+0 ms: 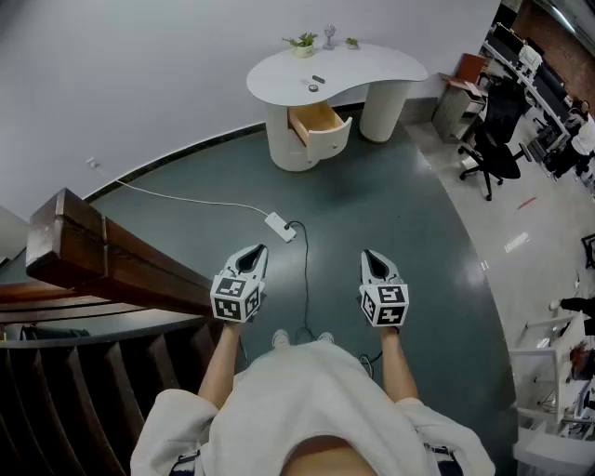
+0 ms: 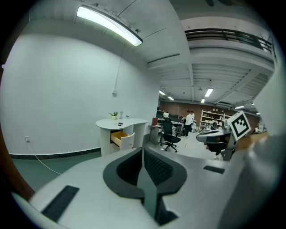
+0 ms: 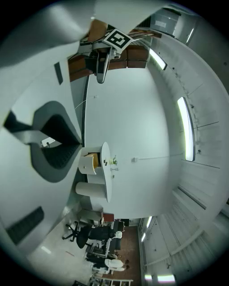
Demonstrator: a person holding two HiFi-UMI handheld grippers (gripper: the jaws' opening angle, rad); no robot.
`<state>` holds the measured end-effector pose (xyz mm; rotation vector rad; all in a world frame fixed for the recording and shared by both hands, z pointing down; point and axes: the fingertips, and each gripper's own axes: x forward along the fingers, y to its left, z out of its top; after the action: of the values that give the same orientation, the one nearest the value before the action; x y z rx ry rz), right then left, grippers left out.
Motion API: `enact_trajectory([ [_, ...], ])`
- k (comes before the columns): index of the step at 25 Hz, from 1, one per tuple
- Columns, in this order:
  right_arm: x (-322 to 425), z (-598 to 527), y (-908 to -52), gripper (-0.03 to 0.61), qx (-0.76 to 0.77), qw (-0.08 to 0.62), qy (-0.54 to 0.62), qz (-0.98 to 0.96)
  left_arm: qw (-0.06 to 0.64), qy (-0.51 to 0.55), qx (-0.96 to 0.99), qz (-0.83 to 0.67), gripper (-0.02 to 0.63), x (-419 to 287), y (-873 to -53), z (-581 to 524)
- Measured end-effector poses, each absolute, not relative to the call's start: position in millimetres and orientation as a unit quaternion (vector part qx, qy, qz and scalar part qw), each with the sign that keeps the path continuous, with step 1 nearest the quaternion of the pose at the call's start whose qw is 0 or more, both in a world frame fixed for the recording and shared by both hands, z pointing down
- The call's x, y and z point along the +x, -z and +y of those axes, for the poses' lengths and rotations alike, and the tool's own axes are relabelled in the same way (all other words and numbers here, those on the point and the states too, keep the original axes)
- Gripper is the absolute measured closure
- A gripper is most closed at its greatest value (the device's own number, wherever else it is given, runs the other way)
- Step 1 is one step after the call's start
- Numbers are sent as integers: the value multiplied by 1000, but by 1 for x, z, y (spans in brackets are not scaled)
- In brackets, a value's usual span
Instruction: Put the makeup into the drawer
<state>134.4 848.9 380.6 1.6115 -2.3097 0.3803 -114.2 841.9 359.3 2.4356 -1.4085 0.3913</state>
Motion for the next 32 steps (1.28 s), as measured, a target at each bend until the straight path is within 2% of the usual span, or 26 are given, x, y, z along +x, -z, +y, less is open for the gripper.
enact_trajectory([
  [13,158,860,-387,581,559,142,-119,-808,151,-141,846,-491,591,-88,-361,851],
  [14,157,861,-387,523,549,138,-121,-815,152,-141,846,-491,591,-85,-362,852],
  [15,156,862,-388,340,538,133,-126,-823,153,-141,846,-491,591,-82,-363,852],
  [16,156,863,-389,294,531,131,-128,-827,154,-141,846,-491,591,-79,-365,853],
  [26,191,869,-402,241,509,142,-124,-840,160,-145,839,-499,591,-35,-375,862],
  [32,206,857,-413,242,506,146,-130,-840,169,-152,833,-505,591,-23,-387,857],
])
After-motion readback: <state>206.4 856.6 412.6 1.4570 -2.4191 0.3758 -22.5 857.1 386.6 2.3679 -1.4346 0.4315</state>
